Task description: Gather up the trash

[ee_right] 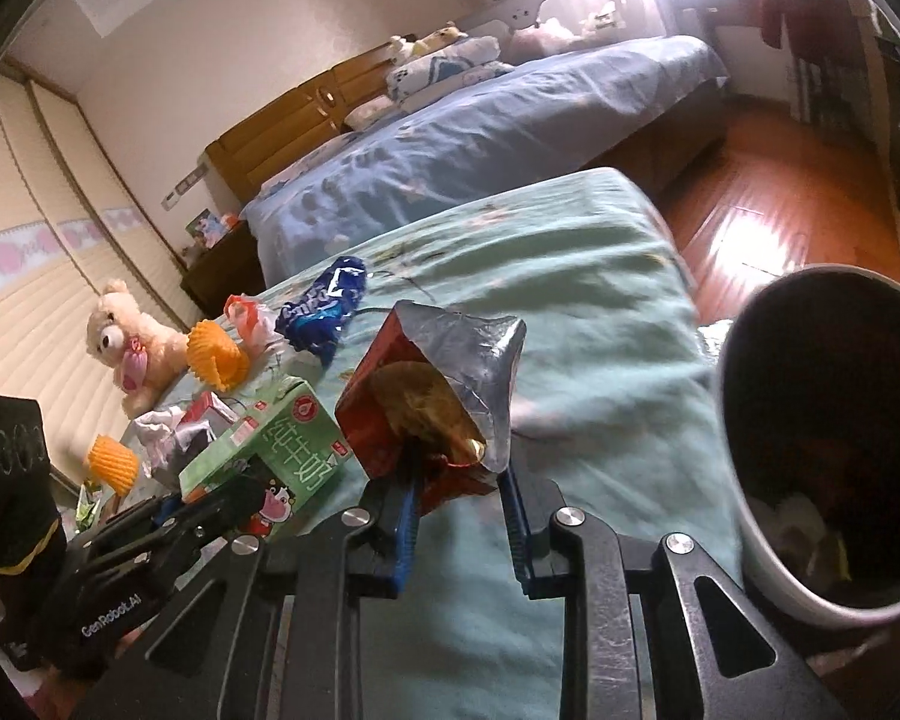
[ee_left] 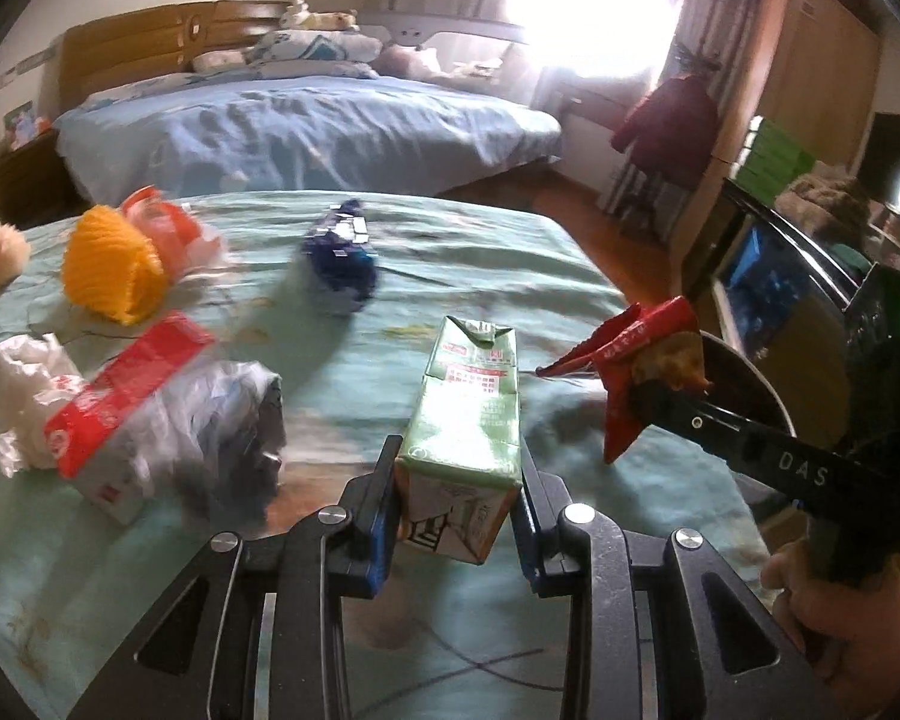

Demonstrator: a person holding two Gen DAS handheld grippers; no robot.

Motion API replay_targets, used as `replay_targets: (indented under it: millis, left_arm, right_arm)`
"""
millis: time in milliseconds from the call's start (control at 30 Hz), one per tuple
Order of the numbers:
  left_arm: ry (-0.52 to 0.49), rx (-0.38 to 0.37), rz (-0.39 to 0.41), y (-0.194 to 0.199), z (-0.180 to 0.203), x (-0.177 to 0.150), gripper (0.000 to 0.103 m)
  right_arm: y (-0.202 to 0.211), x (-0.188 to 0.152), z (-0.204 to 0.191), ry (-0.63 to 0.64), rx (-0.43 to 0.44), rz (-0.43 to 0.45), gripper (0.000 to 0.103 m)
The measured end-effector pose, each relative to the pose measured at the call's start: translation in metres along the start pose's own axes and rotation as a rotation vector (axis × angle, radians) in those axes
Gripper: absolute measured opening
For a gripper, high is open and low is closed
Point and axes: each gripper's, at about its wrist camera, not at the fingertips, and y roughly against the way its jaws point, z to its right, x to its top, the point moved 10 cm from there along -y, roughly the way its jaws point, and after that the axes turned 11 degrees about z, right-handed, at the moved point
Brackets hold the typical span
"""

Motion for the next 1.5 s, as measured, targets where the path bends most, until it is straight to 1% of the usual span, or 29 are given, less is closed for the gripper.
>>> replay_targets:
  millis: [167,300,467,567,733,967,1200,1500]
  left_arm:
    - [-0.038,-0.037,-0.011,-0.003,0.02,-0.004,0.031]
    - [-0.068,-0.036,-0.026,-0.005,0.029,-0.01,0.031]
    - [-0.066,-0.021,-0.089,-0.018,0.028,-0.019,0.032]
    - [-0.082,-0.016,-0.096,-0.021,0.034,-0.019,0.031]
    - [-0.107,-0.037,-0.078,-0.021,0.051,-0.014,0.03]
    - [-0.141,-0.091,-0.061,-0.021,0.079,-0.012,0.03]
    - [-0.169,-0.131,-0.067,-0.027,0.104,-0.012,0.03]
    - [-0.203,-0.17,-0.063,-0.036,0.134,-0.008,0.03]
  right_arm:
    - [0.019,-0.004,0.017,-0.025,-0.029,0.014,0.025]
    - [0.03,-0.006,0.029,-0.045,-0.05,0.026,0.025]
    - [0.04,-0.008,0.04,-0.071,-0.061,0.037,0.025]
    - [0.044,-0.008,0.045,-0.084,-0.065,0.044,0.025]
    - [0.05,-0.009,0.053,-0.098,-0.073,0.056,0.025]
    - [0.066,-0.005,0.073,-0.114,-0.1,0.079,0.025]
    - [0.081,-0.002,0.096,-0.134,-0.137,0.097,0.025]
    - [0.088,0.001,0.115,-0.153,-0.164,0.11,0.025]
